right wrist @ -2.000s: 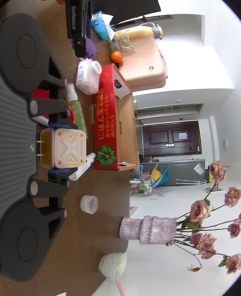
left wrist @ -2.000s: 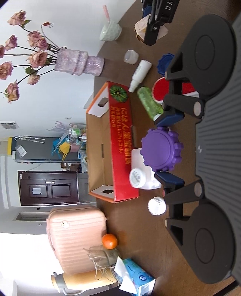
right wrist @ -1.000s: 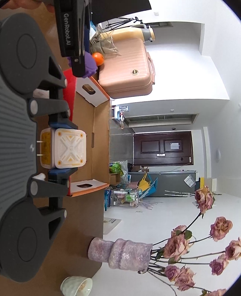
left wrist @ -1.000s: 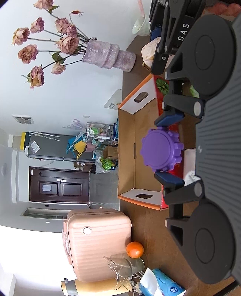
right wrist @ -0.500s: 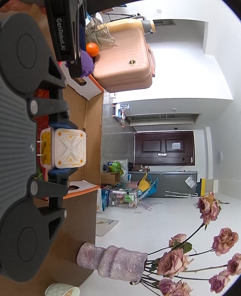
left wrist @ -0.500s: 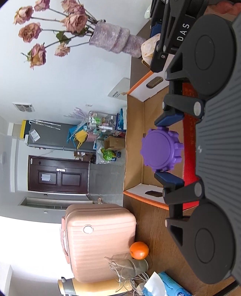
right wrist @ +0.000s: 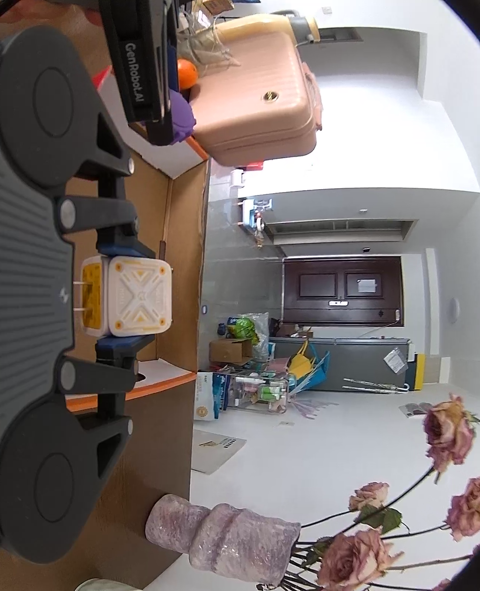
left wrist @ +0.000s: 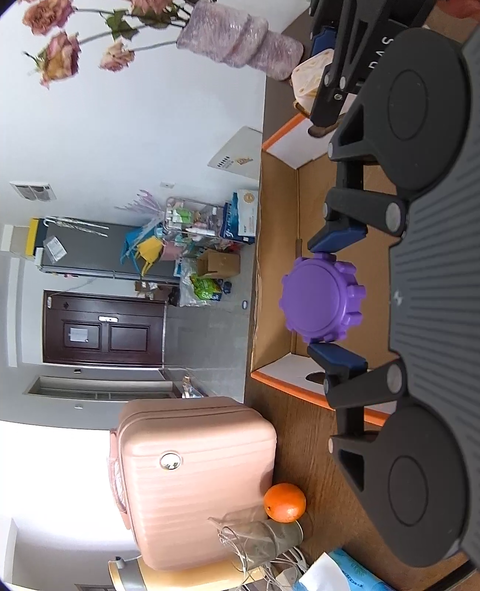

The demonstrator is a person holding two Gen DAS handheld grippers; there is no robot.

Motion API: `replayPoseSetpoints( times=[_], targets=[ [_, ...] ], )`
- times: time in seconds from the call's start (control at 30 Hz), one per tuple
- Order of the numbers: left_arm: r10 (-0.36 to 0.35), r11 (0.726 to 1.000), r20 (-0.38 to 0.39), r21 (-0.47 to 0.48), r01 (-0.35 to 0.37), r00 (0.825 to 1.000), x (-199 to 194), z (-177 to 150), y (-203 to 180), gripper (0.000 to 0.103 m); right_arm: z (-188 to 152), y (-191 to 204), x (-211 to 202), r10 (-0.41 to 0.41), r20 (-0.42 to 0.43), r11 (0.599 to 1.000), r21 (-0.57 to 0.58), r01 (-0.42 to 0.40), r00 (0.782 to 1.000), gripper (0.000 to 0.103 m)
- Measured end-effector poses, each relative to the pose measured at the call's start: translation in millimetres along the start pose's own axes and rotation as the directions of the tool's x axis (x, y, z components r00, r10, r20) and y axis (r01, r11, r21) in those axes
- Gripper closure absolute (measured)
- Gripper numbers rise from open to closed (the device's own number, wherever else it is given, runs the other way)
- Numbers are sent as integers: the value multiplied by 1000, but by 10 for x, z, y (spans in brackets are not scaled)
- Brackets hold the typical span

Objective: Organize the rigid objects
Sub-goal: 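Carry the purple cap and cream block into the cardboard box with both tools, then open both tools to drop the cap and block into the box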

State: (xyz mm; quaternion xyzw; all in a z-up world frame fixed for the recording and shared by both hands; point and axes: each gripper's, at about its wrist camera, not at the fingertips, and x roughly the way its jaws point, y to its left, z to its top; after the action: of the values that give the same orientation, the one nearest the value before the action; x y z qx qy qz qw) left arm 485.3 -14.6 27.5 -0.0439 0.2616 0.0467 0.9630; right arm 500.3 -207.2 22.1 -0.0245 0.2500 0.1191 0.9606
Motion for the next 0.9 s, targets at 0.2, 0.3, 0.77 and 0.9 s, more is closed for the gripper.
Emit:
replayPoseSetpoints(
  times=[0.2, 0.3, 0.77, 0.9],
  targets=[
    [21, 1000, -43, 4, -21, 999, 276, 53, 22, 48, 4, -12, 283, -6, -53, 1000, -6, 6, 999, 65],
    [37, 999, -61, 12, -36, 997, 397, 70, 31, 48, -2, -17, 402, -9, -75, 1000, -9, 8, 997, 65],
    [32, 999, -109, 24, -29, 994, 646, 66, 96, 11, -57, -8, 644, -32, -130, 999, -18, 30, 991, 38],
    [51, 999, -86, 10, -50, 995, 602, 76, 128, 0, -26, -55, 611, -70, -95, 998, 2, 70, 993, 1]
  ],
)
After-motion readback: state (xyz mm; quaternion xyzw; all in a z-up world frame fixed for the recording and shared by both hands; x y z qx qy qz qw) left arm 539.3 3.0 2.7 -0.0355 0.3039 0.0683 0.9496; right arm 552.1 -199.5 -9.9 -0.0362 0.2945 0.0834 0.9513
